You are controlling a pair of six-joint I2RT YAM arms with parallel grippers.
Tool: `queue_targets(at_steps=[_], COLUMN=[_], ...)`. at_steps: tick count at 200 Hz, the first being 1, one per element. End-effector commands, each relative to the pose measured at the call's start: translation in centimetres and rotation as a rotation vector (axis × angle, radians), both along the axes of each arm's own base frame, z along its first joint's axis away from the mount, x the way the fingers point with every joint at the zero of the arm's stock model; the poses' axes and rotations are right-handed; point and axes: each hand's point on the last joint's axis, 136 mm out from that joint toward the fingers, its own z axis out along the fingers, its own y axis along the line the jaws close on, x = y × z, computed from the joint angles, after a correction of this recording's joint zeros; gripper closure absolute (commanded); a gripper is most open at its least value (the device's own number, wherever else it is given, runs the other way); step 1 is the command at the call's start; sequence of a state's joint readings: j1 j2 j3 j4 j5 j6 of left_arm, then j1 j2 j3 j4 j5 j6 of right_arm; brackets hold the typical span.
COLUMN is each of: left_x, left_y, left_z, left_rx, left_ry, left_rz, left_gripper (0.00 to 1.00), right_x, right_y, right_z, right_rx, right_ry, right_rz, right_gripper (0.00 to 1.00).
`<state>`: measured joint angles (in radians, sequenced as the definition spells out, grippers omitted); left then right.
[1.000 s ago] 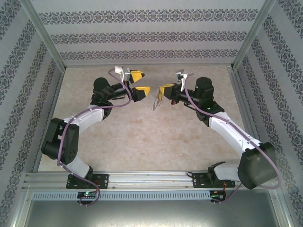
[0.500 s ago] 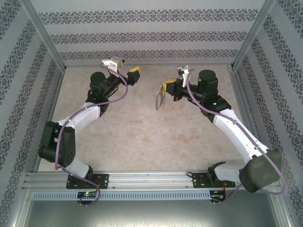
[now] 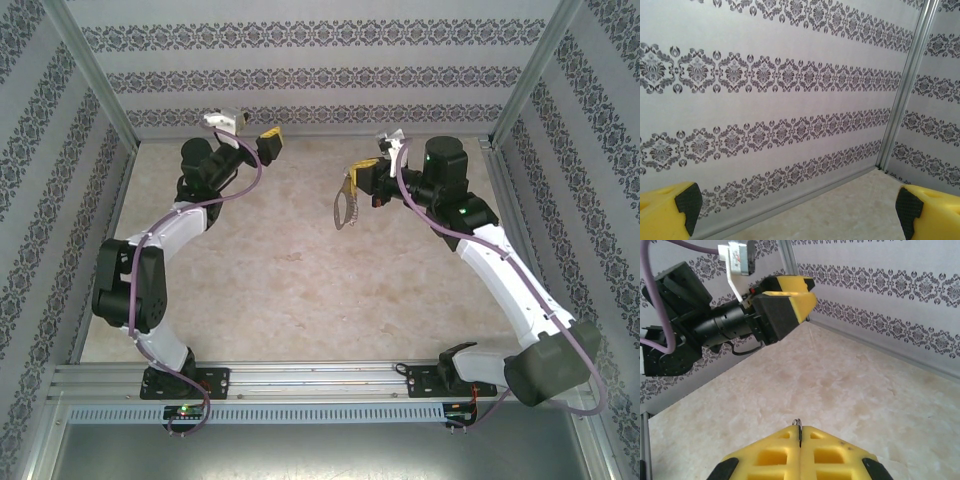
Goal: Put the keys on the keyring
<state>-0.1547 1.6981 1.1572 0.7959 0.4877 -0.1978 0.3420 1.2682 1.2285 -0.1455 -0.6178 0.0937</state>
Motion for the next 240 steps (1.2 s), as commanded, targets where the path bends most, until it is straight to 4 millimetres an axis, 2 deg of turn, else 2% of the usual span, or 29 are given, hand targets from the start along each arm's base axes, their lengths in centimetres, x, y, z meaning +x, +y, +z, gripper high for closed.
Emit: queue_targets(at_steps=[1, 47, 77, 115, 165, 182, 219, 240], left_x=[-0.1, -1.1, -1.9, -3.3, -7.6, -9.2, -11.5, -12.3], left_y=[-0.3, -2.3, -3.8, -6.7, -10.9, -12.3, -14.0, -14.3], left_z=[3.3, 3.2, 2.6, 1.2, -0.6, -1.2, -1.4, -1.6], left_rx=[-0.063, -0.079, -0.087, -0.094, -0.063, -0.05, -0.072, -0.086], left_ry=[-0.043, -0.024, 0.022, 0.125, 0.212, 0.228, 0.259, 0.261], left_rz=[-0.061, -0.213, -0.332, -0.496, -0.711, -0.789, -0.92, -0.964], left_gripper=[0.0, 0.0, 0.03, 0.14, 0.26, 0.33, 0.5, 0.55], right_x=[0.7, 1.0, 1.5, 2.0, 2.2, 2.0, 1.0, 0.9], right_y=[0.0, 0.5, 0.1, -0.2, 0.3, 0.4, 0.5, 0.5], right_z=[1.1, 0.3, 0.1, -0.6, -2.1, -2.0, -2.0, -2.3], right_rx=[-0.012, -0.053, -0.072, -0.078, -0.081, -0.081, -0.083, -0.08], right_ry=[-0.05, -0.029, -0.03, -0.022, 0.004, 0.003, 0.009, 0.006], right_rz=[0.01, 0.084, 0.094, 0.101, 0.145, 0.159, 0.183, 0.185], right_gripper=[1.0, 1.0, 1.0, 1.0, 1.0, 1.0, 1.0, 1.0])
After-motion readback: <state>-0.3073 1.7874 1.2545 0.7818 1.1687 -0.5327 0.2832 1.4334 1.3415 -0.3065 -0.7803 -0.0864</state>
